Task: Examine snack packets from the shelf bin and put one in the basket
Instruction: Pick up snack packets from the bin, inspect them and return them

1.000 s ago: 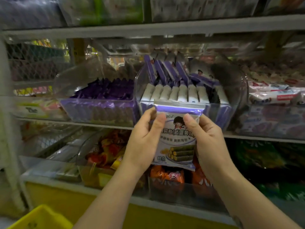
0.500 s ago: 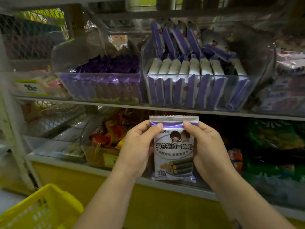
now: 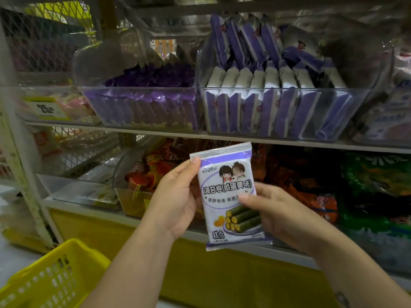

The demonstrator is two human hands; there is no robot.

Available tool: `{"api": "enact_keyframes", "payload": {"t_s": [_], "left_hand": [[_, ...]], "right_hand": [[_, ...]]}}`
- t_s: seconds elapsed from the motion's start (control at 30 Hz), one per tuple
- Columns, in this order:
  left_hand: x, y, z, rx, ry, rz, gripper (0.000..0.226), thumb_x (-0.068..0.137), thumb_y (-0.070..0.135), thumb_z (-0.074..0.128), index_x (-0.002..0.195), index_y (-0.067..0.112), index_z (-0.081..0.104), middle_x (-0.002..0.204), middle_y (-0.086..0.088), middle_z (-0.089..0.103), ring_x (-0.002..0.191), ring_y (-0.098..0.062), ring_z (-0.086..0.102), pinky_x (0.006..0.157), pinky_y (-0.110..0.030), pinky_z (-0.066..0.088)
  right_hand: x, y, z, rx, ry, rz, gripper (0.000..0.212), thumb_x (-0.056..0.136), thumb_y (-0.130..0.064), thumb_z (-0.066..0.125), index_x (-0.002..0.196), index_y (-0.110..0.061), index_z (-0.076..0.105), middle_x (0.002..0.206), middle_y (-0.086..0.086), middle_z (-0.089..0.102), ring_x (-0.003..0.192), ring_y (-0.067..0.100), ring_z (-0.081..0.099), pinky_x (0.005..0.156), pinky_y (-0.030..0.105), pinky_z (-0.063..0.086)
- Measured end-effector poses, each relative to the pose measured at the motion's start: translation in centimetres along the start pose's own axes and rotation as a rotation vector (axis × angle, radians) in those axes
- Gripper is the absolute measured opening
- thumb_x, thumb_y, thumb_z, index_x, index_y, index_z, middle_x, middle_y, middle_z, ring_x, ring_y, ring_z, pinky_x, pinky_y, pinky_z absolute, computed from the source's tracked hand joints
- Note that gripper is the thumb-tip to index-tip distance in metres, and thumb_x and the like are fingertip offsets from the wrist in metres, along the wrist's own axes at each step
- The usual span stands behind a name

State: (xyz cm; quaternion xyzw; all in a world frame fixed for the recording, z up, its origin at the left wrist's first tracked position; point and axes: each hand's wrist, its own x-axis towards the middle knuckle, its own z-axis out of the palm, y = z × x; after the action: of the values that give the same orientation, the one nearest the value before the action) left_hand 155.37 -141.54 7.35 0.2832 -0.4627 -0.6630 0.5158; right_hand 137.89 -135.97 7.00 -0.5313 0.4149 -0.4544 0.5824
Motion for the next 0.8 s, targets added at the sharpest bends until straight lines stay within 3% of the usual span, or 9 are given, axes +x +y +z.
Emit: {"api": "enact_keyframes", "payload": {"t_s": [0.1,0.23,0.37,0.53,0.67,0.73,0.8], "left_hand": [[0.1,0.1,-0.3,0.012,-0.034,-0.062,0.027,0.095,0.029,0.053,0.099,0.015,0.075,0.099,-0.014,0.075,0.083,-0.023,0.070,0.076,-0.044,0.058],[-0.1,0.2,-1.0,0.254,-0.317,-0.187,0.039,0.084,0.028,0.063,0.123,0.023,0.061,0.116,-0.006,0.071,0.099,-0.023,0.071,0.072,-0.036,0.060],[-0.4,-0.1,-1.6,0.371,-0.457,-0.282,0.059,0.072,0.014,0.076,0.127,0.029,0.059,0.120,-0.005,0.069,0.103,-0.022,0.070,0.074,-0.029,0.058],[-0.2,-0.7,-1.8,0.394,-0.444,-0.235,0.065,0.077,-0.006,0.070,0.134,0.022,0.054,0.126,-0.013,0.064,0.111,-0.033,0.065,0.080,-0.033,0.059],[-0.2,-0.5,-1.8,0.464,-0.455,-0.211,0.069,0.080,-0.009,0.069,0.138,0.025,0.050,0.122,-0.008,0.067,0.113,-0.036,0.063,0.083,-0.035,0.058],[-0.2,-0.4,-1.7,0.516,-0.433,-0.146,0.073,0.083,-0.009,0.067,0.140,0.032,0.046,0.124,-0.002,0.066,0.112,-0.032,0.064,0.084,-0.032,0.058],[-0.3,-0.5,-1.3,0.583,-0.368,-0.050,0.071,0.089,-0.004,0.064,0.139,0.040,0.042,0.127,0.012,0.062,0.107,-0.014,0.067,0.080,-0.021,0.055]], "right_hand": [[-0.7,0.1,-0.6,0.024,-0.073,0.114,0.034,0.091,-0.026,0.060,0.116,-0.004,0.066,0.117,0.022,0.067,0.109,0.035,0.065,0.091,0.040,0.055],[-0.8,-0.1,-1.0,0.148,0.046,0.097,0.030,0.087,-0.022,0.056,0.104,-0.002,0.071,0.108,0.022,0.071,0.095,0.028,0.072,0.073,0.030,0.059],[-0.6,-0.1,-1.3,0.195,0.157,0.061,0.038,0.082,-0.026,0.057,0.107,0.001,0.068,0.107,0.022,0.071,0.097,0.031,0.071,0.075,0.035,0.060],[-0.6,0.1,-1.4,0.248,0.200,0.026,0.036,0.080,-0.027,0.060,0.098,0.000,0.074,0.107,0.022,0.072,0.096,0.031,0.071,0.075,0.036,0.061],[-0.7,0.2,-1.1,0.271,0.217,0.012,0.035,0.081,-0.026,0.060,0.099,0.000,0.074,0.105,0.021,0.072,0.095,0.031,0.072,0.072,0.035,0.061],[-0.6,0.3,-0.9,0.232,0.258,-0.008,0.035,0.086,-0.026,0.058,0.108,-0.001,0.069,0.103,0.017,0.074,0.093,0.029,0.072,0.072,0.033,0.061],[-0.5,0.5,-0.6,0.171,0.313,-0.052,0.029,0.092,-0.024,0.056,0.113,-0.007,0.066,0.100,0.011,0.075,0.085,0.022,0.074,0.065,0.030,0.060]]}}
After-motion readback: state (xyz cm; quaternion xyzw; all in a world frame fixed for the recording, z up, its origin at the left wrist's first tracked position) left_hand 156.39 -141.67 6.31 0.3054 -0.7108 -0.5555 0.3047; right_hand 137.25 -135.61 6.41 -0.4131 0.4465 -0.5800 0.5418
